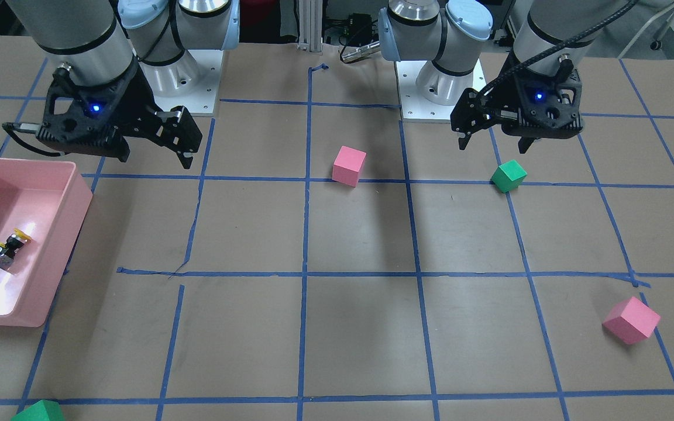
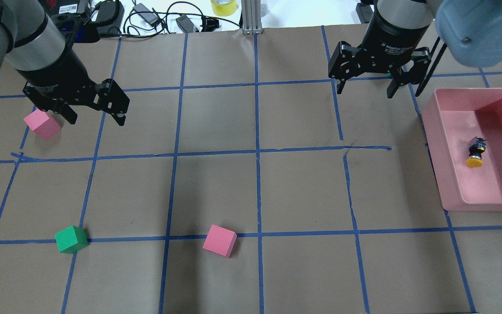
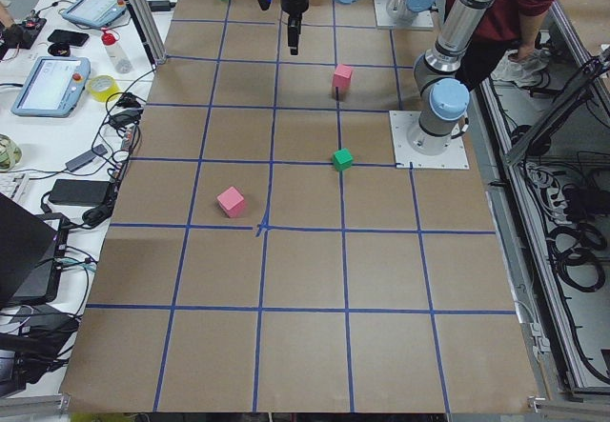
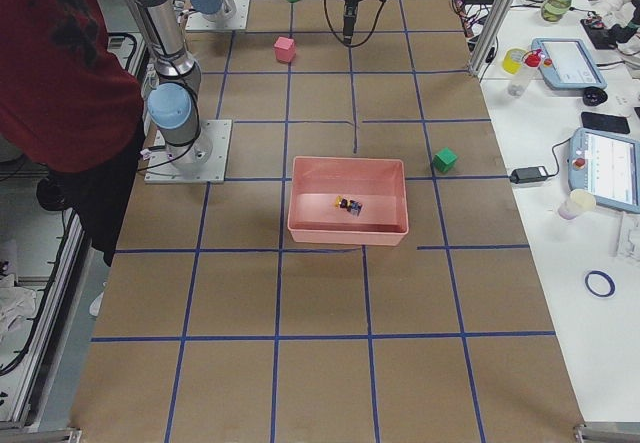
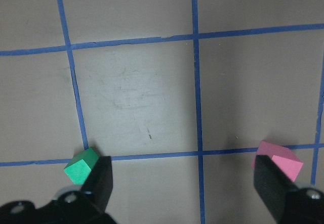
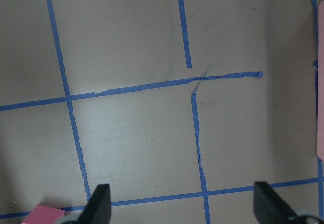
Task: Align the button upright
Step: 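Move the right gripper over the pink tray toward the yellow button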
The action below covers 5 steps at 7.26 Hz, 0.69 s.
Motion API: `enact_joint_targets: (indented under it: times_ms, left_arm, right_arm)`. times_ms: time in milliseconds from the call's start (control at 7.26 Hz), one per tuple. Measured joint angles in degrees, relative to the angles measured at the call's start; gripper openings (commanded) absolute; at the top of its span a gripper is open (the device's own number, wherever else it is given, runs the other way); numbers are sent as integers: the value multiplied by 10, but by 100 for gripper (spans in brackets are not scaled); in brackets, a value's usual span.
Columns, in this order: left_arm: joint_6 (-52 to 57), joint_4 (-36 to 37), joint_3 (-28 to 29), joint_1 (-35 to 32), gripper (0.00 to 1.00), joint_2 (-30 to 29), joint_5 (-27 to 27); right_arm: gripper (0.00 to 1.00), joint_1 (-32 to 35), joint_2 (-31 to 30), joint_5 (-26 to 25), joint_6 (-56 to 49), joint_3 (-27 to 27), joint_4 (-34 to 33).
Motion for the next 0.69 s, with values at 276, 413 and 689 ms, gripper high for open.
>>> enact_joint_targets:
  times_ms: [276, 413, 689]
  left_arm:
    - [0, 0, 0, 0, 100, 0, 0]
    - [0, 0, -1, 0, 100, 0, 0]
    - [0, 0, -2, 0, 100, 1, 0]
  right_arm:
    - [100, 0, 1, 0, -3, 19, -7]
    - [100, -1, 0, -8, -6, 21, -15]
    - [100, -3, -7, -26, -8, 19, -21]
